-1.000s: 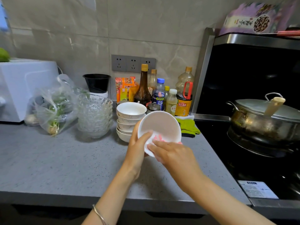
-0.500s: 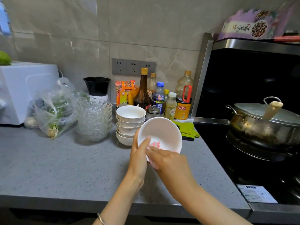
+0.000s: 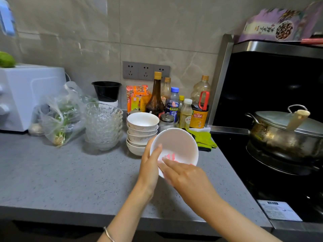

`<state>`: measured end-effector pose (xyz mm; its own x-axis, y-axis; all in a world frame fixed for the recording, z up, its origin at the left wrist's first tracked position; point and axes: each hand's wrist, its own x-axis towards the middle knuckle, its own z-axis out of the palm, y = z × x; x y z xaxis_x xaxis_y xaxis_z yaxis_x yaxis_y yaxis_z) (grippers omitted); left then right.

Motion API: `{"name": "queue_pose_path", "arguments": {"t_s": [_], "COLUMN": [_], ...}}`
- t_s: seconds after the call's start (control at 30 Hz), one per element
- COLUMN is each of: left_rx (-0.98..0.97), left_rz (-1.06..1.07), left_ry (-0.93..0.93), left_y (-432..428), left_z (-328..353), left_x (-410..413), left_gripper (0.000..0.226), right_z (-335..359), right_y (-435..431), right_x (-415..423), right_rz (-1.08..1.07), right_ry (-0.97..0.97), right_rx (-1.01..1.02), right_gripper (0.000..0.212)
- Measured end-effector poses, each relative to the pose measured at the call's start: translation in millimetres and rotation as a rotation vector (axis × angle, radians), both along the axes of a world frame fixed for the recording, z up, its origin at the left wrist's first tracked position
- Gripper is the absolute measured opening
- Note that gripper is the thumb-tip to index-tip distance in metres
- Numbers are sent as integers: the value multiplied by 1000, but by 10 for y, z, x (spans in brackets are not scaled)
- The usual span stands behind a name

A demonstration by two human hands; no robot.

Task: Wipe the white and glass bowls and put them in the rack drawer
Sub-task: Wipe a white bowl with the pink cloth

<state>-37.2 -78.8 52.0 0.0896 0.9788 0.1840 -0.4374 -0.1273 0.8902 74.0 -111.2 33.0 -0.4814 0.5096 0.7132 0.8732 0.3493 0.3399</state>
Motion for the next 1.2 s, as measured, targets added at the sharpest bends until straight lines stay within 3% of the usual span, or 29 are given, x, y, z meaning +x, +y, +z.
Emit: {"name": "queue_pose_path", "arguments": {"t_s": [0.1,0.17,0.27,0.37,0.4,0.43,0.5,0.57,0.63,0.73,0.87,0.97,1.03,1.2], "left_rx": [81,73,-30,13,46,71,77,44,26,-20,-73,-38,31,100], "left_rz": [-68,-120,-107,-52,-51,-52,-78,-121,-148,-105,-44,-42,-71,-277], "left_ry": [118,138,19,-26,-21,-1,56,131,155,69,-21,49,169,430], "left_y": [86,106,59,-18,-42,-46,-7,56,73,-8,-101,-1,91,235], "left_z": [69,49,-52,-116,-106,-91,-47,-11,-7,-50,-94,-42,-21,-27], "left_x": [-136,-170,-102,1,14,11,-36,-97,-116,-38,67,-52,-172,-258], "left_gripper": [25,21,23,33,33,31,24,19,17,17,21,20,19,22], "right_z": [21,83,59,-17,-37,-63,-89,-1,53,3,-14,7,53,89], "right_y": [-50,-52,-20,-33,-59,-61,-80,-113,-119,-116,-103,-103,-93,-38], "right_x": [217,311,244,100,75,82,170,260,286,170,1,110,280,564], "right_rz": [58,22,-40,31,35,37,74,47,-16,17,9,69,38,-53], "right_ry": [-214,-287,-211,8,77,88,-15,-169,-201,-88,103,-67,-241,-469], "right_rx": [37,-24,-50,-44,-54,-50,-27,-49,-53,-4,-14,21,15,22], "right_gripper": [29,53,59,21,25,32,25,49,57,21,28,19,33,37]}}
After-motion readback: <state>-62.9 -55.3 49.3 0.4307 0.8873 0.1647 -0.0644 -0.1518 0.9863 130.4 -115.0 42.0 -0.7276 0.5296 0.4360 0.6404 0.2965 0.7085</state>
